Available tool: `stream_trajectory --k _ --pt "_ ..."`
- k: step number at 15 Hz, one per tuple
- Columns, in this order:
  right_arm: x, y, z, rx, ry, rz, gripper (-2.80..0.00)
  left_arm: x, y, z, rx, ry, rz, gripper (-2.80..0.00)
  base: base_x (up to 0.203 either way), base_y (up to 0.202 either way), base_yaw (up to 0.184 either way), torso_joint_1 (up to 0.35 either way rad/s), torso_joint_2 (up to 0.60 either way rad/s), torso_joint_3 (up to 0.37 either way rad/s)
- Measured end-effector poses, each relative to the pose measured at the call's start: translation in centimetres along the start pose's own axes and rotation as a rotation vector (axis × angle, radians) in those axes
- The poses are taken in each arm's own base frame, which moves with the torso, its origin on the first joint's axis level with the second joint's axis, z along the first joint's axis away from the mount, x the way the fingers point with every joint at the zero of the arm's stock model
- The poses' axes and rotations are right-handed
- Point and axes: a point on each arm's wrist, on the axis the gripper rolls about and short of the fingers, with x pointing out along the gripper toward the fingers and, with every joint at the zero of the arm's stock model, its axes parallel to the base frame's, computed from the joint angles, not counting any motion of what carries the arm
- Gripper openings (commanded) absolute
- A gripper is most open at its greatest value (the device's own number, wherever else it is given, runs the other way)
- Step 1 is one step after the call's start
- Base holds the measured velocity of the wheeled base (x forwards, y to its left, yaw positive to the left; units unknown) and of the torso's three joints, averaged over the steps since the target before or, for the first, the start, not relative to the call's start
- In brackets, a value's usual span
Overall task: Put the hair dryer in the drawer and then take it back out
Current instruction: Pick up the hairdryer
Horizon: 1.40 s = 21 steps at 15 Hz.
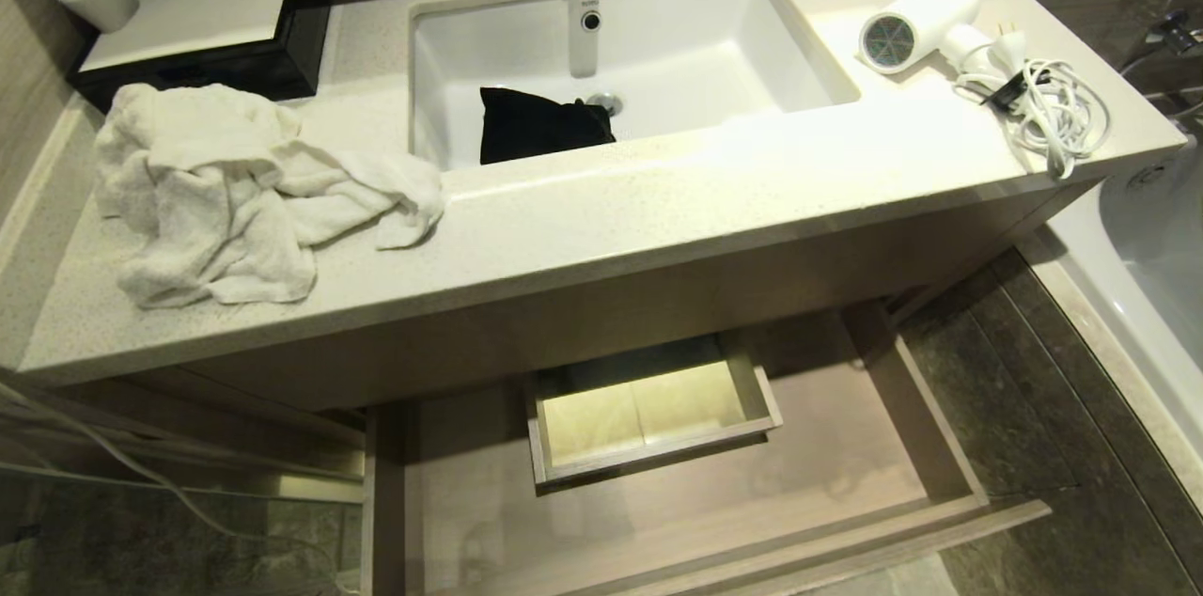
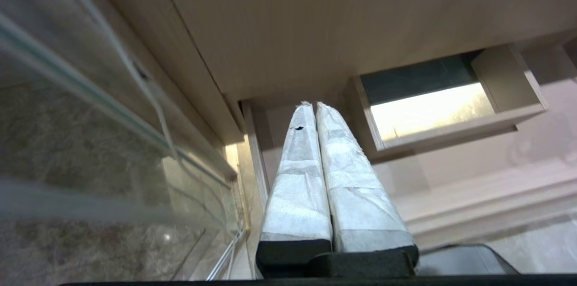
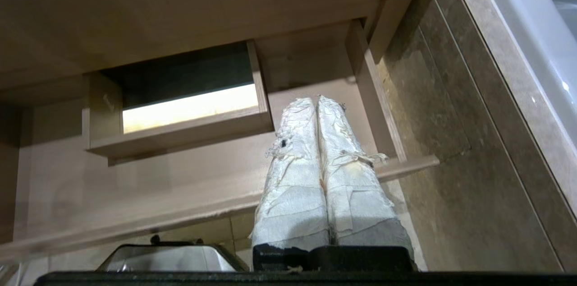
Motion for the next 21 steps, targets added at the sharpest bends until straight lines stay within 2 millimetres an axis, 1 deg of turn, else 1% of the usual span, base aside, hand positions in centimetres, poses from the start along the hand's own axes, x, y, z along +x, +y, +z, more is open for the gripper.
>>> stream_trajectory --k 8,14,16,21 --pt "0.0 0.0 0.0 0.0 0.0 0.0 -2.8 0.0 0.0 0.0 0.0 0.0 0.0 -2.8 0.0 0.0 0.0 0.347 -0.15 0.199" --pt "0.0 0.0 0.0 0.0 0.0 0.0 -2.8 0.0 0.0 0.01 0.0 -0.001 0.0 -2.8 0.0 0.0 0.0 0.36 -0.23 0.129" --pt "0.0 0.0 0.0 0.003 0.0 -0.001 -2.8 0.0 0.0 0.0 0.0 0.0 0.0 -2.8 0.0 0.0 0.0 0.145 -0.09 0.042" --pt "0.0 0.01 0.02 0.007 -0.001 0.004 -2.8 0.0 0.0 0.0 0.0 0.0 0.0 -2.8 0.0 0.0 0.0 0.017 -0.01 0.005"
